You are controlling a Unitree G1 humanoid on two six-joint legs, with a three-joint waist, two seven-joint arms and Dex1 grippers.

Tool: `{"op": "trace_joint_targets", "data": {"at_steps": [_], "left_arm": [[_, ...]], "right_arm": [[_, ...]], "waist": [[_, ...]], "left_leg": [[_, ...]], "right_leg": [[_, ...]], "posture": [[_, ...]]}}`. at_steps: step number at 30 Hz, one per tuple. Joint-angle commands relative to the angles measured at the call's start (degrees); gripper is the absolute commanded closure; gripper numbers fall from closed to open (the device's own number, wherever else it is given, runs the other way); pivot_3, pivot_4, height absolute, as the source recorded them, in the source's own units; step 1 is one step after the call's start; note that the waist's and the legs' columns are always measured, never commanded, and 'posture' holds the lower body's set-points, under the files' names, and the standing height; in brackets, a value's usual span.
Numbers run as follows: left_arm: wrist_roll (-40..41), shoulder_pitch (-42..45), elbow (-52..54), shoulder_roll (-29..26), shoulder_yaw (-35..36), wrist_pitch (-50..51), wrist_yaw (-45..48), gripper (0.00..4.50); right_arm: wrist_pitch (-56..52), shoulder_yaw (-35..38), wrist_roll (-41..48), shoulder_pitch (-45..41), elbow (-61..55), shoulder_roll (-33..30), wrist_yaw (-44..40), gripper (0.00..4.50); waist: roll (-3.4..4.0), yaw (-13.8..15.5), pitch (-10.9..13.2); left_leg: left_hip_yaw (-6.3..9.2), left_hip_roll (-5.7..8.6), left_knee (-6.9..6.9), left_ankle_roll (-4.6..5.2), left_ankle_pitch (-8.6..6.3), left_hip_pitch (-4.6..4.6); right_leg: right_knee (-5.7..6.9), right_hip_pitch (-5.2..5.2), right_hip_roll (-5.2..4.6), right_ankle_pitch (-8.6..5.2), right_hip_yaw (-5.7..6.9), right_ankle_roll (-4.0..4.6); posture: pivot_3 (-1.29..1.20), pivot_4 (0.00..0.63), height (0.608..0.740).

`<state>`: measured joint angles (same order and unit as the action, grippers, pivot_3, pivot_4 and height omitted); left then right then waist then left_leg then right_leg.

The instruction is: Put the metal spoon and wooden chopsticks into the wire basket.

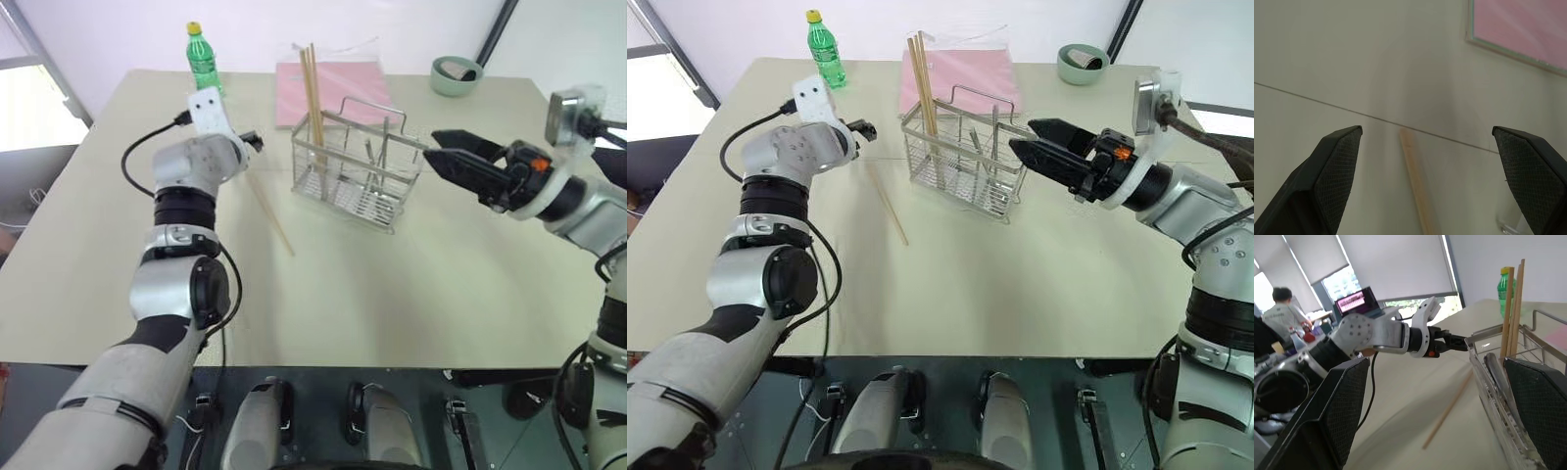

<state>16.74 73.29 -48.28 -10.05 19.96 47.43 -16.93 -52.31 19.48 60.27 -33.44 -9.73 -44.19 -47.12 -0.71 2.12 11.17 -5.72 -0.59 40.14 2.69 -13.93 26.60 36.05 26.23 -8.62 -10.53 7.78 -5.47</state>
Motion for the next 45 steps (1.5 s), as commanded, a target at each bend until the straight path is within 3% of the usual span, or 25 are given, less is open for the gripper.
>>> {"op": "trace_joint_targets", "data": {"at_steps": [1,15,18,25,33,38,42,45], "left_arm": [[-2.09,0.69,-3.39,1.38,-2.11,-0.33,-0.17,0.03],[-3.73,2.11,-15.48,2.89,-1.76,-8.32,-0.06,0.03],[-2.99,1.98,-15.73,3.04,-1.18,-9.64,0.60,0.86],[-3.36,2.12,-15.95,2.85,-0.68,-10.25,0.04,4.47],[-3.06,2.59,-14.66,0.01,1.03,-15.96,-0.87,4.47],[-5.79,2.60,-13.02,-6.59,1.27,-32.61,-2.89,4.47],[-3.85,8.70,-10.78,-9.73,1.38,-46.90,7.34,4.47],[1.20,13.25,-8.54,-8.94,3.08,-50.96,17.99,4.47]], "right_arm": [[1.75,0.37,-0.83,-0.27,-2.12,-0.92,-1.07,0.00],[2.48,0.67,-3.27,0.78,-2.76,-1.23,0.51,0.00],[2.41,0.99,-2.56,0.80,-3.27,-0.68,1.45,0.00],[2.90,0.94,-2.62,1.22,-3.04,-0.54,1.64,0.00],[3.82,-0.01,-3.53,-0.07,-1.18,-0.53,0.93,0.00],[4.06,-0.29,-3.79,-1.04,-0.12,-0.13,0.46,0.00],[3.68,-0.31,-3.66,-1.74,0.78,-0.26,-0.08,0.00],[3.59,-0.21,-3.99,-2.60,1.97,-0.62,-0.35,0.00]], "waist": [[0.00,0.00,0.00],[0.01,0.02,-0.02],[0.01,0.10,-0.02],[0.01,0.14,-0.02],[0.01,0.02,-0.01],[0.00,-0.40,-0.01],[-0.03,0.33,0.01],[-0.05,0.78,0.01]], "left_leg": [[0.00,-0.02,0.00,0.01,-0.01,-0.01],[-0.04,-0.05,-0.01,0.20,-0.14,-0.02],[-0.04,-0.04,-0.01,0.20,-0.14,-0.02],[-0.04,-0.02,0.01,0.20,-0.14,0.01],[-0.06,-0.03,0.00,0.20,-0.14,0.00],[-0.11,-0.08,-0.03,0.19,-0.13,0.00],[-0.13,-0.07,0.00,-0.08,0.03,0.03],[0.02,-0.05,0.23,-0.07,0.01,0.31]], "right_leg": [[0.03,0.01,0.01,0.00,0.00,0.00],[0.04,0.07,-0.02,0.02,-0.04,0.04],[0.05,0.08,-0.02,0.02,-0.04,0.04],[0.04,0.08,-0.04,0.02,-0.04,0.04],[0.04,0.09,-0.03,0.02,-0.04,0.04],[0.05,0.15,-0.01,0.04,-0.04,0.06],[0.03,0.14,-0.04,0.04,-0.02,0.06],[-0.04,0.19,-0.07,0.07,0.14,0.05]], "posture": [[0.00,0.150,0.692],[0.00,0.150,0.692],[0.00,0.150,0.692],[0.00,0.150,0.692],[0.00,0.150,0.692],[0.00,0.150,0.692],[0.00,0.150,0.692],[0.00,0.150,0.692]]}}
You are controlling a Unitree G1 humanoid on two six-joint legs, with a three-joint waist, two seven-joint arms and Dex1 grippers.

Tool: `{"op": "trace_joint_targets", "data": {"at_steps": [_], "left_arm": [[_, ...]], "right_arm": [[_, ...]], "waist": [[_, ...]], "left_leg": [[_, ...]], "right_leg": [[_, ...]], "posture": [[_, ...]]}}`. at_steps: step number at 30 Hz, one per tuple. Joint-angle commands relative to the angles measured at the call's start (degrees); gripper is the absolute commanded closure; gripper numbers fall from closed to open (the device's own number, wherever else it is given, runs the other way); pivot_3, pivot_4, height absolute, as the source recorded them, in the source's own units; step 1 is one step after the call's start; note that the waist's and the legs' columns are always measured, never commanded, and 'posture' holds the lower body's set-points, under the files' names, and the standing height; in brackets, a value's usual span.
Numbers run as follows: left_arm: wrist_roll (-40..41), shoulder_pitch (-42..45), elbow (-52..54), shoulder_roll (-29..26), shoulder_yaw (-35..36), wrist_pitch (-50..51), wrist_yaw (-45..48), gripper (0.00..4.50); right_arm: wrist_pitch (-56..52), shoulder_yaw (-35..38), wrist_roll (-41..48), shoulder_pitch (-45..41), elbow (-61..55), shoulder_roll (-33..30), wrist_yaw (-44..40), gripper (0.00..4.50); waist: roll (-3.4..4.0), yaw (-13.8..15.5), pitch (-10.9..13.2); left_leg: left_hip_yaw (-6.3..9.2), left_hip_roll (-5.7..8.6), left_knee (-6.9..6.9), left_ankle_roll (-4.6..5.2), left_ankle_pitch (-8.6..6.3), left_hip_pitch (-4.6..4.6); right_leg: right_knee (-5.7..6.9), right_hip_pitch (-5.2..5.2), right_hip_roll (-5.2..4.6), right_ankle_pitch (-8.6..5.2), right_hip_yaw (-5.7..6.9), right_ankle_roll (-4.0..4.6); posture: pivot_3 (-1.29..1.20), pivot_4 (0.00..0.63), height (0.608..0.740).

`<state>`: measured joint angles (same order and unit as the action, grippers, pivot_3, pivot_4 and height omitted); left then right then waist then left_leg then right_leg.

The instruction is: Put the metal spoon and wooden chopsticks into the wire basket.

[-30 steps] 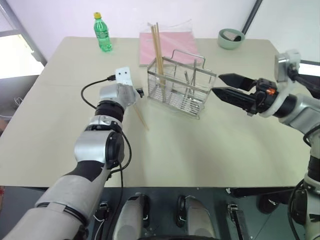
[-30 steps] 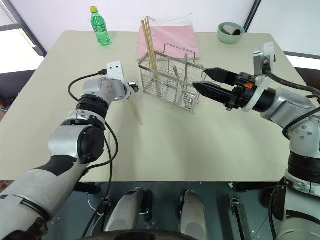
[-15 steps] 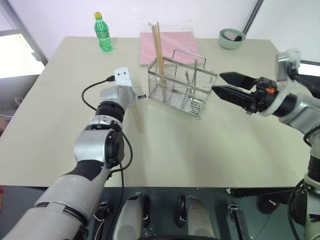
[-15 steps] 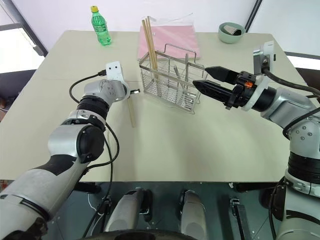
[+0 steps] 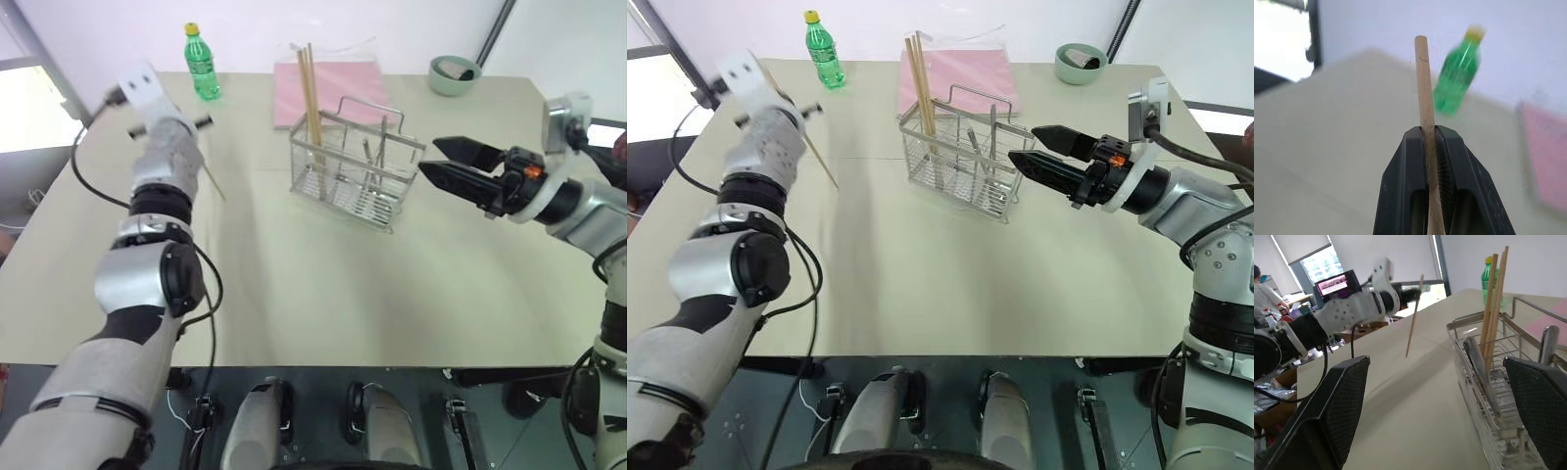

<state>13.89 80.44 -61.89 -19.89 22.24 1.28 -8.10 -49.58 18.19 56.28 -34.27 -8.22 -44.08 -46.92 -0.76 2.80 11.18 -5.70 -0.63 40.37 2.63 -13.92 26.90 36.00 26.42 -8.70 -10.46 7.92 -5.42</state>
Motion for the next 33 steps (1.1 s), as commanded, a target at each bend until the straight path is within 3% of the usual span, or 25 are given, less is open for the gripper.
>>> {"op": "trace_joint_targets", "data": {"at_steps": [1,6,12,21,33], "left_arm": [[5.98,7.62,5.89,1.32,1.43,-4.44,12.29,4.47],[12.48,10.30,12.77,4.53,1.68,0.31,21.97,4.47],[10.33,5.99,18.59,9.62,-4.53,2.89,27.63,4.47],[4.69,-0.23,16.45,15.09,-9.62,-5.88,27.91,4.47],[-1.05,-2.99,10.10,16.60,-11.14,-19.72,24.63,4.47]], "right_arm": [[0.87,1.08,-0.37,-2.16,1.01,-0.97,-0.59,0.00],[0.66,1.49,-1.99,-3.30,2.98,-2.61,-1.23,0.00],[0.41,2.55,-1.68,-1.69,1.77,-3.14,-1.07,0.00],[-0.48,4.11,0.31,0.40,-0.66,-2.54,0.93,0.00],[-2.33,5.30,2.63,0.56,-2.08,-2.75,3.09,0.00]], "waist": [[0.00,0.11,0.00],[0.06,-0.70,-0.03],[0.06,-0.68,-0.03],[0.05,-0.58,-0.03],[0.06,-0.52,-0.03]], "left_leg": [[0.01,0.00,0.09,0.06,-0.04,0.08],[-0.09,0.01,0.56,0.41,-0.25,0.26],[-0.12,-0.04,0.61,0.42,-0.24,0.24],[-0.09,-0.03,0.65,0.46,-0.26,0.30],[-0.07,-0.04,0.65,0.75,-0.43,0.29]], "right_leg": [[-0.03,0.02,-0.01,0.03,0.00,-0.05],[-0.03,0.01,-0.04,0.13,-0.05,-0.24],[0.06,0.02,0.04,0.14,-0.06,-0.25],[0.05,0.06,0.02,0.14,-0.07,-0.25],[0.04,0.06,0.01,0.14,-0.07,-0.25]], "posture": [[0.00,0.150,0.692],[0.00,0.150,0.692],[0.00,0.150,0.692],[0.00,0.150,0.692],[0.00,0.150,0.692]]}}
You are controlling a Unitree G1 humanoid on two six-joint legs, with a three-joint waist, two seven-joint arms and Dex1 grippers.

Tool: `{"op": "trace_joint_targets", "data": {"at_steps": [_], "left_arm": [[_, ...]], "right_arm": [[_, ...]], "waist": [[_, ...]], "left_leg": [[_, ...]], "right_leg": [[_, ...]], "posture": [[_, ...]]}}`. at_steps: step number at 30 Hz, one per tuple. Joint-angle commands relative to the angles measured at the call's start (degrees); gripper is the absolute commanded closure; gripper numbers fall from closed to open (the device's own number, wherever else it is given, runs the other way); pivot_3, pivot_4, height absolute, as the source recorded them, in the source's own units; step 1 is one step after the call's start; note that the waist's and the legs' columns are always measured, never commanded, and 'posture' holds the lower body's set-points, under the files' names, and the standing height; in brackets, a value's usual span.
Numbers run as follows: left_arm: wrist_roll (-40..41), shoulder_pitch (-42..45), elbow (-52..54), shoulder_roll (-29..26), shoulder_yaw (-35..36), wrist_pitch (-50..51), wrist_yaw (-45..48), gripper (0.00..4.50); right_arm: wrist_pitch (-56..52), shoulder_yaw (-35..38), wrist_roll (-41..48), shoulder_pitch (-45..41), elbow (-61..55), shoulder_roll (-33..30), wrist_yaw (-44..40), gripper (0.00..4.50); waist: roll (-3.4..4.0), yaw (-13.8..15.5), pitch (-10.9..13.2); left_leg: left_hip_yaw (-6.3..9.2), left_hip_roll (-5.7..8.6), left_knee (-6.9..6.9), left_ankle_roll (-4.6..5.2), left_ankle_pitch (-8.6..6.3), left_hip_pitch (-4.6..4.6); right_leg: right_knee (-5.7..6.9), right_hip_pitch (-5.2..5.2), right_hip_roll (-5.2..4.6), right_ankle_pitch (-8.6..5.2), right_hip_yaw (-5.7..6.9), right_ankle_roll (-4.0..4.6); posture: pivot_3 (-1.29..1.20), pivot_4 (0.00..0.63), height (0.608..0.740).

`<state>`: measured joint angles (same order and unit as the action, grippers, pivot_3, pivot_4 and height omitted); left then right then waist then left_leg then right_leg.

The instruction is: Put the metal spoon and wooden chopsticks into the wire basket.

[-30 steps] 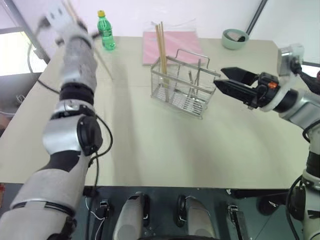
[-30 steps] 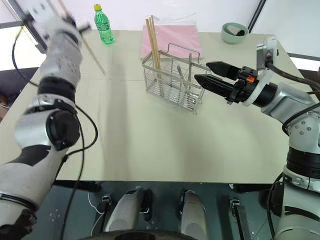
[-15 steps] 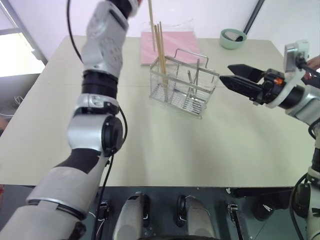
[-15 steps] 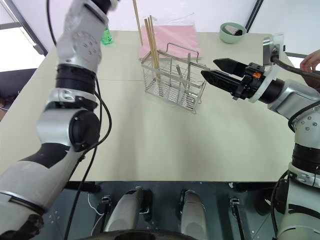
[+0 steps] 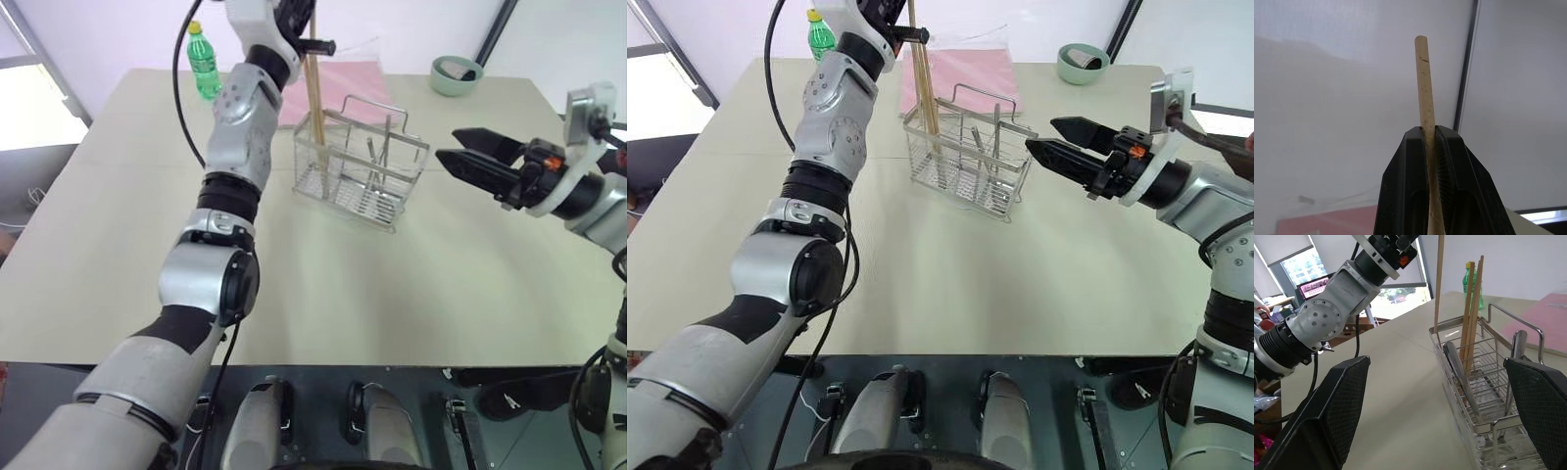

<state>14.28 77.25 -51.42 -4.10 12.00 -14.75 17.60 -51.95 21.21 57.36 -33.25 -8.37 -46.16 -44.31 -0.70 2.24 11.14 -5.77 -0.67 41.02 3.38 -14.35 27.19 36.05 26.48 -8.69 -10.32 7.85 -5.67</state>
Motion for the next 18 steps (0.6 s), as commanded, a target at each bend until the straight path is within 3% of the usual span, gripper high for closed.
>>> {"op": "trace_joint_targets", "data": {"at_steps": [1,9,12,16,18], "left_arm": [[-1.84,-0.02,-1.12,1.19,-1.03,-4.20,-1.40,4.47],[-4.07,-2.71,-3.93,4.17,-2.46,-8.06,-1.79,4.47],[-4.14,-3.75,-2.84,4.94,-2.91,-8.00,-1.42,3.41],[-3.39,-5.45,2.80,4.48,-3.12,-4.72,-0.95,1.28],[-0.24,-7.59,11.50,3.68,-2.73,2.85,0.42,0.28]], "right_arm": [[-0.11,2.22,1.63,-0.63,-1.88,-0.72,0.60,0.00],[-1.42,2.14,2.09,-1.77,-1.91,-1.52,0.96,0.00],[-1.45,2.01,1.97,-1.98,-1.82,-1.18,1.34,0.00],[-1.21,1.98,2.05,-1.53,-2.17,-0.48,1.83,0.00],[-0.96,1.88,2.00,-1.60,-2.20,-0.17,2.03,0.00]], "waist": [[0.00,0.11,0.00],[0.00,-0.04,0.00],[0.00,-0.02,0.00],[0.00,-0.02,0.00],[0.00,-0.07,0.00]], "left_leg": [[0.01,0.00,0.00,0.00,0.00,0.00],[0.02,0.00,0.05,0.07,-0.04,0.04],[0.02,-0.01,0.05,0.07,-0.04,0.05],[0.02,0.00,0.05,0.07,-0.04,0.05],[0.02,-0.01,0.05,0.07,-0.04,0.05]], "right_leg": [[0.00,0.00,0.00,0.00,0.00,0.00],[-0.01,0.01,0.00,0.00,0.02,0.00],[0.00,0.03,0.00,0.00,0.01,0.00],[0.00,0.03,-0.01,0.00,0.01,0.00],[0.00,0.03,-0.01,0.00,0.01,0.00]], "posture": [[0.00,0.150,0.692],[0.00,0.150,0.692],[0.00,0.150,0.692],[0.00,0.150,0.692],[0.00,0.150,0.692]]}}
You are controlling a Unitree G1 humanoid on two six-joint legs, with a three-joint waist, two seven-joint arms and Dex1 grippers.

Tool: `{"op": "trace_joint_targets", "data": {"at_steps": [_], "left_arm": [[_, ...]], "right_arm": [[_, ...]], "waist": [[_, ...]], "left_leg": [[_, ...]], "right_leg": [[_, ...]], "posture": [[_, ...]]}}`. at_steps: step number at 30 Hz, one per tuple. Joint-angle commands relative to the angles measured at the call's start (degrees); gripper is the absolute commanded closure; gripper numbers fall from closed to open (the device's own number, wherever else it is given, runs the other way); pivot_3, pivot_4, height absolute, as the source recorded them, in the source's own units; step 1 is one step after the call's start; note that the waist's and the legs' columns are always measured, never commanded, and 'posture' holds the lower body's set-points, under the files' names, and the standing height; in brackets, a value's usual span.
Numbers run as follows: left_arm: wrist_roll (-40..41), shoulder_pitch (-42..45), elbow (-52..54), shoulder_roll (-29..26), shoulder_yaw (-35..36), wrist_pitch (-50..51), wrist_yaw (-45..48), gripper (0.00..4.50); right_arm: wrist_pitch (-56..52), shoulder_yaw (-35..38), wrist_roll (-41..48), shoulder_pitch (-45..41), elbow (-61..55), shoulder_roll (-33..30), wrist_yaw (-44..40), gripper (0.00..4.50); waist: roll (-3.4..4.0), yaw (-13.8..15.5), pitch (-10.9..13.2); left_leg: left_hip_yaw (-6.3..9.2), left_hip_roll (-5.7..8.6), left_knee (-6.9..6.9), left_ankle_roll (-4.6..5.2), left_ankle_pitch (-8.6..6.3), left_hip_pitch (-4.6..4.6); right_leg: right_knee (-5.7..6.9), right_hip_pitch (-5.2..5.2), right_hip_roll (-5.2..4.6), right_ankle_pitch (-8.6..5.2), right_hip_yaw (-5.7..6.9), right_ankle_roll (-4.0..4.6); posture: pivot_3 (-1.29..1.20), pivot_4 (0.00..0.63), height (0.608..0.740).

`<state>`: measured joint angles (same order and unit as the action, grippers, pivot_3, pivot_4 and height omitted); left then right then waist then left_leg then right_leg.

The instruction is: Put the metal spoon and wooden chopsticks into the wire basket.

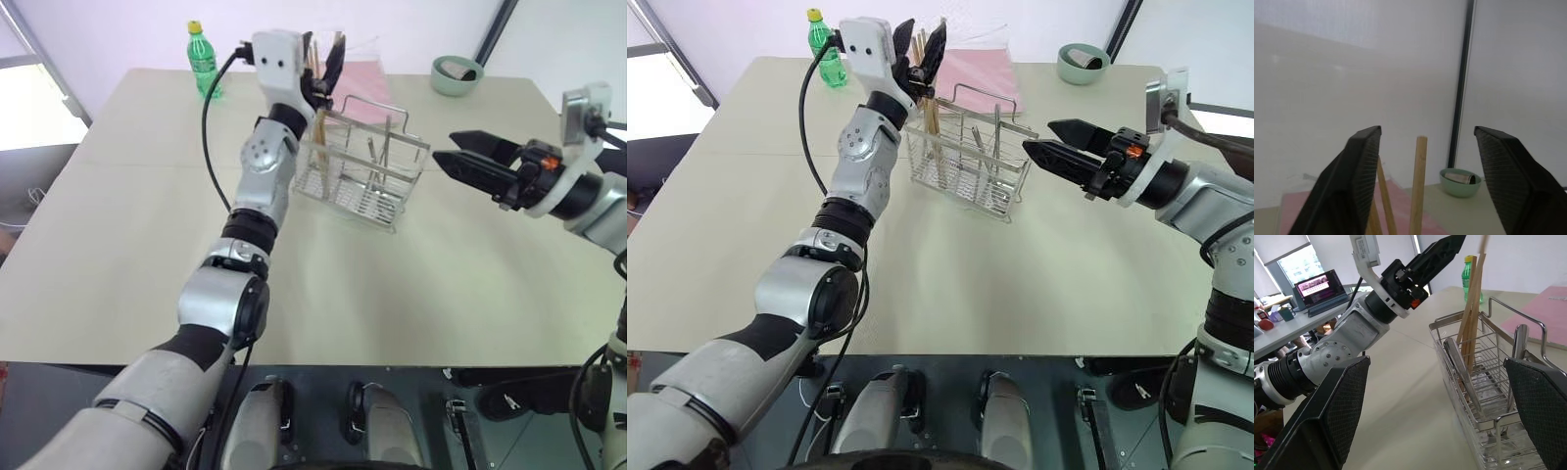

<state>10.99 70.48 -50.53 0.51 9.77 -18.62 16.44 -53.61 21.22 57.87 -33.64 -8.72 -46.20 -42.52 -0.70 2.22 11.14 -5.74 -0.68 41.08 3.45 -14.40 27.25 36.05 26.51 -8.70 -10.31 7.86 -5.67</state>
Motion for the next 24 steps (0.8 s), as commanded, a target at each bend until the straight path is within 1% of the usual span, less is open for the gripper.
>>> {"op": "trace_joint_targets", "data": {"at_steps": [1,3,4,7,8,9,10,11,13,14,15,16,17,19,21,24], "left_arm": [[4.81,-2.24,16.36,-1.92,-0.35,11.41,2.06,0.28],[7.37,-4.41,25.39,-3.98,-0.20,19.30,2.63,0.28],[9.30,-5.23,30.32,-6.53,0.35,24.90,3.22,0.28],[16.38,-6.78,40.80,-17.11,2.83,42.04,7.24,0.28],[18.03,-7.78,42.84,-21.77,2.77,47.53,10.07,0.28],[19.04,-9.13,44.82,-26.15,2.36,51.25,13.11,0.28],[19.86,-10.12,46.38,-29.09,1.98,53.82,14.93,0.28],[18.02,-13.85,49.33,-35.75,-0.59,54.95,20.06,0.28],[7.46,-22.46,53.76,-48.59,-7.34,47.70,27.51,0.28],[3.49,-26.84,55.85,-54.32,-9.54,44.85,30.32,0.28],[2.06,-30.20,57.78,-57.85,-9.98,42.89,32.38,0.28],[2.99,-32.66,59.90,-59.98,-9.26,43.20,34.07,0.28],[5.20,-34.46,62.40,-60.98,-7.52,45.35,35.02,0.28],[8.60,-36.08,65.44,-61.05,-4.34,49.88,34.67,0.28],[9.41,-37.31,66.68,-61.14,-2.33,52.25,34.02,0.28],[9.25,-38.65,68.04,-61.99,-1.30,54.22,34.16,0.28]], "right_arm": [[0.88,1.81,1.42,-1.30,-1.77,0.07,0.31,0.00],[1.20,1.58,1.18,-1.43,-1.59,0.37,0.35,0.00],[1.56,1.19,0.79,-1.55,-1.36,0.59,0.21,0.00],[2.76,-0.24,-0.74,-1.99,-0.40,1.04,-0.67,0.00],[3.11,-0.61,-1.20,-2.19,0.11,1.08,-1.02,0.00],[3.44,-0.97,-1.69,-2.37,0.60,1.04,-1.41,0.00],[3.71,-1.17,-2.03,-2.43,0.94,0.95,-1.77,0.00],[4.36,-1.81,-3.09,-2.41,1.60,0.54,-2.68,0.00],[5.87,-3.32,-5.70,-2.25,2.81,-0.43,-4.48,0.00],[6.79,-4.18,-7.24,-2.13,3.21,-1.06,-5.45,0.00],[7.49,-4.85,-8.49,-2.01,3.40,-1.61,-6.26,0.00],[8.28,-5.50,-9.62,-1.85,3.48,-2.17,-7.13,0.00],[8.81,-6.02,-10.41,-1.69,3.41,-2.55,-8.10,0.00],[9.80,-7.03,-11.73,-1.35,3.28,-3.01,-9.81,0.00],[10.75,-7.85,-12.93,-1.37,3.57,-2.81,-10.74,0.00],[11.16,-7.83,-13.21,-2.13,4.71,-1.77,-11.05,0.00]], "waist": [[0.00,-0.07,0.00],[0.01,-0.14,0.00],[0.01,-0.19,0.00],[0.05,-0.82,0.01],[0.06,-1.27,0.00],[0.09,-1.52,-0.01],[0.17,-1.62,-0.06],[0.20,-1.62,-0.08],[0.31,-1.85,-0.10],[0.36,-1.80,-0.08],[0.37,-1.56,-0.07],[0.36,-1.37,-0.06],[0.35,-1.11,-0.06],[0.34,-0.22,-0.05],[0.35,0.07,-0.05],[0.37,-0.10,-0.06]], "left_leg": [[0.00,0.00,0.00,0.00,0.00,0.00],[0.01,-0.01,0.00,0.00,0.00,0.00],[0.02,-0.02,0.00,-0.01,0.00,0.00],[0.02,-0.06,-0.01,-0.06,0.04,-0.01],[0.02,-0.07,-0.02,-0.12,0.07,-0.01],[0.02,-0.06,-0.03,-0.19,0.11,-0.01],[0.01,-0.06,-0.05,-0.28,0.16,-0.02],[-0.01,-0.05,-0.05,-0.31,0.18,-0.05],[-0.06,-0.04,-0.08,-0.33,0.18,-0.10],[-0.15,-0.03,-0.11,-0.36,0.16,-0.15],[-0.15,-0.03,-0.12,-0.37,0.16,-0.15],[-0.16,-0.04,-0.12,-0.39,0.15,-0.10],[-0.14,-0.06,-0.11,-0.49,0.09,-0.02],[-0.07,-0.05,-0.04,-0.56,0.05,0.14],[-0.06,-0.06,-0.04,-0.49,0.00,0.16],[-0.09,-0.06,-0.06,-0.53,0.04,0.13]], "right_leg": [[0.01,0.00,0.00,0.00,-0.01,0.00],[0.02,0.01,0.01,0.00,-0.01,0.00],[0.02,0.01,0.02,0.00,-0.02,0.00],[0.07,0.03,0.08,0.00,-0.02,0.01],[0.08,0.05,0.09,-0.01,-0.02,0.01],[0.08,0.05,0.10,-0.01,-0.02,0.01],[0.08,0.04,0.10,-0.01,-0.02,0.01],[0.08,0.02,0.09,-0.02,-0.03,0.00],[0.06,0.00,0.09,-0.02,-0.05,0.00],[0.06,0.01,0.07,-0.03,-0.06,0.02],[0.06,0.02,0.07,-0.03,-0.06,0.02],[0.05,0.08,0.06,-0.04,-0.06,0.03],[-0.01,0.15,0.06,-0.08,-0.06,0.11],[-0.09,0.24,0.01,-0.14,-0.06,0.23],[-0.25,0.21,0.02,-0.13,-0.06,0.26],[-0.22,0.20,0.04,-0.12,-0.06,0.24]], "posture": [[0.00,0.150,0.692],[0.00,0.150,0.692],[0.00,0.150,0.692],[0.00,0.150,0.692],[0.00,0.150,0.692],[0.00,0.150,0.692],[0.00,0.150,0.692],[0.00,0.150,0.692],[0.00,0.150,0.692],[0.00,0.150,0.692],[0.00,0.150,0.692],[0.00,0.150,0.692],[0.00,0.150,0.692],[0.00,0.150,0.692],[0.00,0.150,0.692],[0.00,0.150,0.692]]}}
